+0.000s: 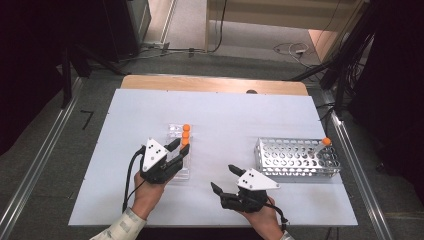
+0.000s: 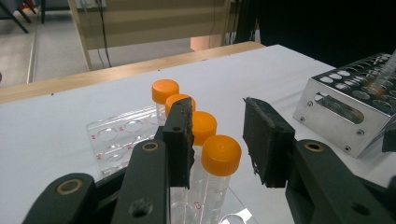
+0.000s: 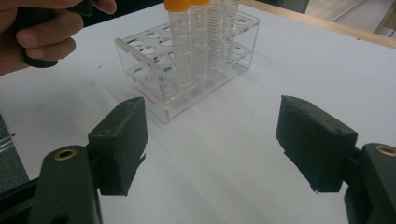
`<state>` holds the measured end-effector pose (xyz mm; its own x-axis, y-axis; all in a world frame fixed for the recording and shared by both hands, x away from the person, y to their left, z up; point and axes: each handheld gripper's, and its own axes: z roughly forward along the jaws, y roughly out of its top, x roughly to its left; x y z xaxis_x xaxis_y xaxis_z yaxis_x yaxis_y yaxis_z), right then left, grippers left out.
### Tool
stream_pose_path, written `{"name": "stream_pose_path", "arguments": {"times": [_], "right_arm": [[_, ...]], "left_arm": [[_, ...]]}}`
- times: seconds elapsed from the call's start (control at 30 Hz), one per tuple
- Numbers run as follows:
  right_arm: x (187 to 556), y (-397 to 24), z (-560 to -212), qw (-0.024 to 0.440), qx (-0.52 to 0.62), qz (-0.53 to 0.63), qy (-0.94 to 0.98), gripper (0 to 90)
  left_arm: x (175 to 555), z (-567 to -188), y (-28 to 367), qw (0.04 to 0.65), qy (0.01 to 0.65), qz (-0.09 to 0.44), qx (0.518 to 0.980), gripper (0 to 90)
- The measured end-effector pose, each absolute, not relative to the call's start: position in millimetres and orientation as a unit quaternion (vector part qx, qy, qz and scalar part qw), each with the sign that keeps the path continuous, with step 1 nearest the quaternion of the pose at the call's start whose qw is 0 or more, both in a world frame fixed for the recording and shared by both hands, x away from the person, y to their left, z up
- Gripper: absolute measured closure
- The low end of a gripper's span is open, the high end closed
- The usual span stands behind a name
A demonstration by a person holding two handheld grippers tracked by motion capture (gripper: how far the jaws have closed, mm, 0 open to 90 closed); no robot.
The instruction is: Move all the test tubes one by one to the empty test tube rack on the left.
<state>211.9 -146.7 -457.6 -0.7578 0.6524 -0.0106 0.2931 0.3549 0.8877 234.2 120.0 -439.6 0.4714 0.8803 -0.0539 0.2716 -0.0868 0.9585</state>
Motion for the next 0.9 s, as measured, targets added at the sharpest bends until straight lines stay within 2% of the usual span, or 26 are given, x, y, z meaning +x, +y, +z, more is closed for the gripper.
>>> {"name": "stream_pose_path", "arguments": {"times": [0.33,0.5,0.63,0.9], "right_arm": [[215,-157,-453,0.196,0.306,0.492,0.791,23.7],[220,-171,-449,0.220,0.324,0.489,0.779,23.7],[227,-190,-443,0.243,0.347,0.491,0.762,24.0],[239,-242,-432,0.301,0.405,0.488,0.712,24.5]], "left_arm": [[223,-435,119,0.537,0.422,0.289,0.671,46.0],[218,-436,119,0.538,0.426,0.294,0.666,34.5],[218,-437,121,0.537,0.430,0.297,0.662,31.4],[219,-440,123,0.533,0.436,0.297,0.661,31.1]]}}
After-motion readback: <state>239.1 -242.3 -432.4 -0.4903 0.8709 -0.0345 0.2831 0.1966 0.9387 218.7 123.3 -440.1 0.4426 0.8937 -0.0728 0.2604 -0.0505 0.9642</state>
